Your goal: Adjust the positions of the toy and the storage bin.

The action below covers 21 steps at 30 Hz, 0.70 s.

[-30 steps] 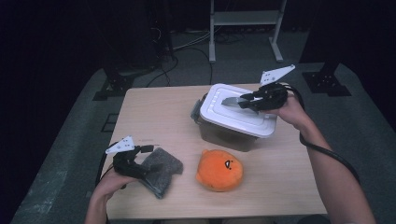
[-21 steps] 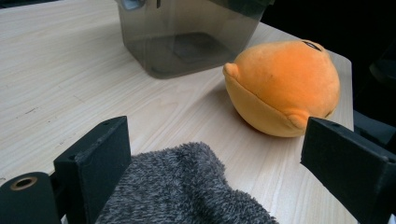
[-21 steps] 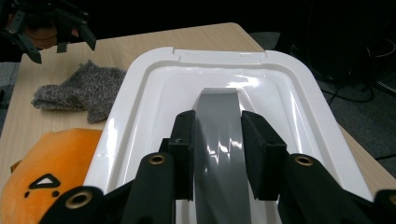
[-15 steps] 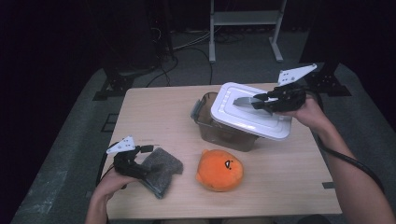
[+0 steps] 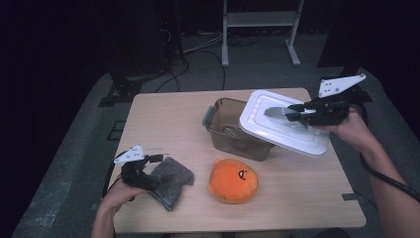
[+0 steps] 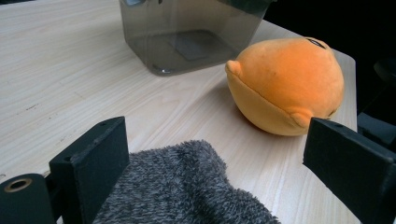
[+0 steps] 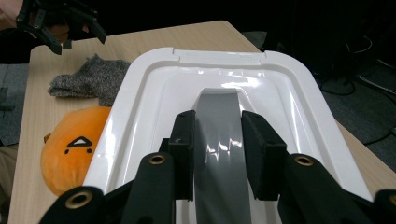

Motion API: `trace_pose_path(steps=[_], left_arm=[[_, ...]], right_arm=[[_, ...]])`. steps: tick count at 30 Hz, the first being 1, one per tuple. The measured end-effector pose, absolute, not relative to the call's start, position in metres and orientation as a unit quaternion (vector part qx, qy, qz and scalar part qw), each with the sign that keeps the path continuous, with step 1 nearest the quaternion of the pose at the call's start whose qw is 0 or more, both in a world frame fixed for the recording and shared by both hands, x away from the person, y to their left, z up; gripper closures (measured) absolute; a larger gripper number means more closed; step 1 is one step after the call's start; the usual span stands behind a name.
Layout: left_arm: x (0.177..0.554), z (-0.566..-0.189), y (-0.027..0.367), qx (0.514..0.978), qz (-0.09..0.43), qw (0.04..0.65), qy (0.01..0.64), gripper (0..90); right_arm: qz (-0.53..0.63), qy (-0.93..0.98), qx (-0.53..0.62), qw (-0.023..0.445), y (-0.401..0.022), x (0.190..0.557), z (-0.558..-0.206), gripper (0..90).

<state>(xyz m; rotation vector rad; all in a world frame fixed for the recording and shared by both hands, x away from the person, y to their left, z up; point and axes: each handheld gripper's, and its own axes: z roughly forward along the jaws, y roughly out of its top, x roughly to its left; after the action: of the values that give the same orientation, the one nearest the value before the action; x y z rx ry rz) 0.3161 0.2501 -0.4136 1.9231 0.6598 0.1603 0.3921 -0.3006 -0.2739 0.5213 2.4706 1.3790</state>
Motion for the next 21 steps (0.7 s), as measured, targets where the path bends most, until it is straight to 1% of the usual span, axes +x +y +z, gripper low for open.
trace_pose_path(steps=[2,10,21], left_arm=[[0.316,-0.413,0.25,0.803,0.067,0.524,0.277,4.6],[0.316,-0.414,0.249,0.804,0.067,0.522,0.277,4.5],[0.315,-0.414,0.249,0.804,0.07,0.52,0.28,2.5]], right_arm=[[0.476,0.85,0.183,0.134,-0.307,0.388,-0.274,66.0],[0.478,0.844,0.194,0.146,-0.33,0.371,-0.274,66.0],[0.481,0.838,0.209,0.152,-0.354,0.353,-0.28,65.9]])
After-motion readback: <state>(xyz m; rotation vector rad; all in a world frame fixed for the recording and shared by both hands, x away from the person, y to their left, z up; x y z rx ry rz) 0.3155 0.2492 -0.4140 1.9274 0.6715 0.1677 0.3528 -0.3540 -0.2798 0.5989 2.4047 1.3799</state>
